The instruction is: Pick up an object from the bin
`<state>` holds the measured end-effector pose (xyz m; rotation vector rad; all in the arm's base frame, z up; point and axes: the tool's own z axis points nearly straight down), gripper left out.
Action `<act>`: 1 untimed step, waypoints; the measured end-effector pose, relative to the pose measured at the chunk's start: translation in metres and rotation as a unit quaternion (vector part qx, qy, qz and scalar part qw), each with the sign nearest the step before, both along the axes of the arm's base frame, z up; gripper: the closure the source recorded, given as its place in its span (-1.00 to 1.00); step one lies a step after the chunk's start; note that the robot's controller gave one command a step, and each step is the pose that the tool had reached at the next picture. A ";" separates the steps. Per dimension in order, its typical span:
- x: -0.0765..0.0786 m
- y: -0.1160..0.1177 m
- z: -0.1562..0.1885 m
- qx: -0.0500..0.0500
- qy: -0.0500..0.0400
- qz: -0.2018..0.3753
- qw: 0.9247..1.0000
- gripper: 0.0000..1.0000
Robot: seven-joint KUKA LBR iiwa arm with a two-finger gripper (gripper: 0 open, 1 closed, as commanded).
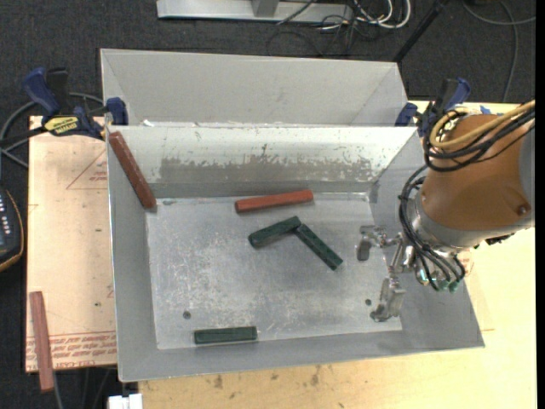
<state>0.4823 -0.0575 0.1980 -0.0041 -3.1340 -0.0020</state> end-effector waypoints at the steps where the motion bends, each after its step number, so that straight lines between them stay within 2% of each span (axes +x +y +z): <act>1: 0.055 0.050 -0.122 0.001 -0.002 0.054 0.999 -1.00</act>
Offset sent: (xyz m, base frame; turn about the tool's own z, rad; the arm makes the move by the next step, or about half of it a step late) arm 0.0557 0.0476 -0.1176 -0.1037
